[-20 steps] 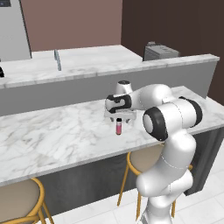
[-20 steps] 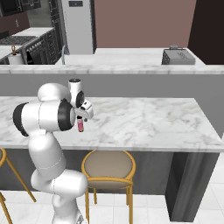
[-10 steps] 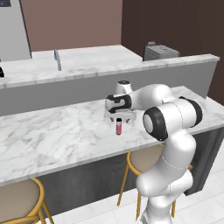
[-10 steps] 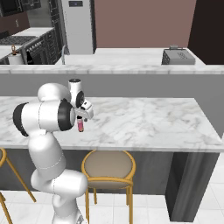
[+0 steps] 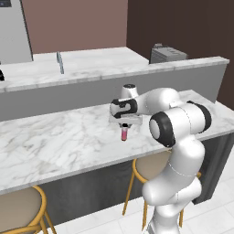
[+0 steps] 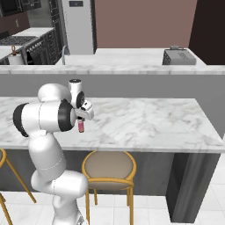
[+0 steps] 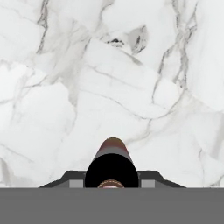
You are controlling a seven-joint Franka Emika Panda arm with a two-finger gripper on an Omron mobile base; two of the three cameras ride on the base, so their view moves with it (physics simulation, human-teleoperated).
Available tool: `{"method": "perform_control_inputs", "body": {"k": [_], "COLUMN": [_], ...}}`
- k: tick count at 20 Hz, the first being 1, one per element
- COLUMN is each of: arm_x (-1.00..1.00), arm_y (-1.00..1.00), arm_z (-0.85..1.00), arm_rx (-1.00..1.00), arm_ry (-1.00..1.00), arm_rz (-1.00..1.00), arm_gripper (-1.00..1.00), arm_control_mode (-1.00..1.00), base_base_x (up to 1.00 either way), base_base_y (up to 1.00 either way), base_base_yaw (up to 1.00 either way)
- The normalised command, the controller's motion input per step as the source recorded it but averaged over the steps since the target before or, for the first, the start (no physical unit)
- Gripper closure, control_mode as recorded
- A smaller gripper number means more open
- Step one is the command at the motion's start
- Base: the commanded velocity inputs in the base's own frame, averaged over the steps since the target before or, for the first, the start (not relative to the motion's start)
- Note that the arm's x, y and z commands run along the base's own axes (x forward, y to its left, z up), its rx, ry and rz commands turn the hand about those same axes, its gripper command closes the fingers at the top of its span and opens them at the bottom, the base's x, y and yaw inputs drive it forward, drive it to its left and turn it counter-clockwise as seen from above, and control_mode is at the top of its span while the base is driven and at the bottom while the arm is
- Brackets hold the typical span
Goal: Place the large bottle from the dining counter next to the other large bottle outside the sink, and place the small bottle from the dining counter next to the other small bottle inside the sink.
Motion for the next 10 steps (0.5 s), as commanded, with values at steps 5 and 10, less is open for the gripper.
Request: {"method": "perform_control_inputs", "body": {"k": [5, 10], "arm_x": [0.01, -0.06], "arm_y": [0.00, 0.00], "arm_z": [0.00, 0.18], "arm_rx": [0.00, 0.00], "arm_ry": [0.00, -0.02], "arm_rz": [0.00, 0.00], "arm_gripper": [1.00, 1.00], "arm_control_mode": [-1.00, -1.00], "base_base_x": [0.00, 0.00], "base_base_y": [0.00, 0.00], "base_base_yaw": [0.00, 0.00]}}
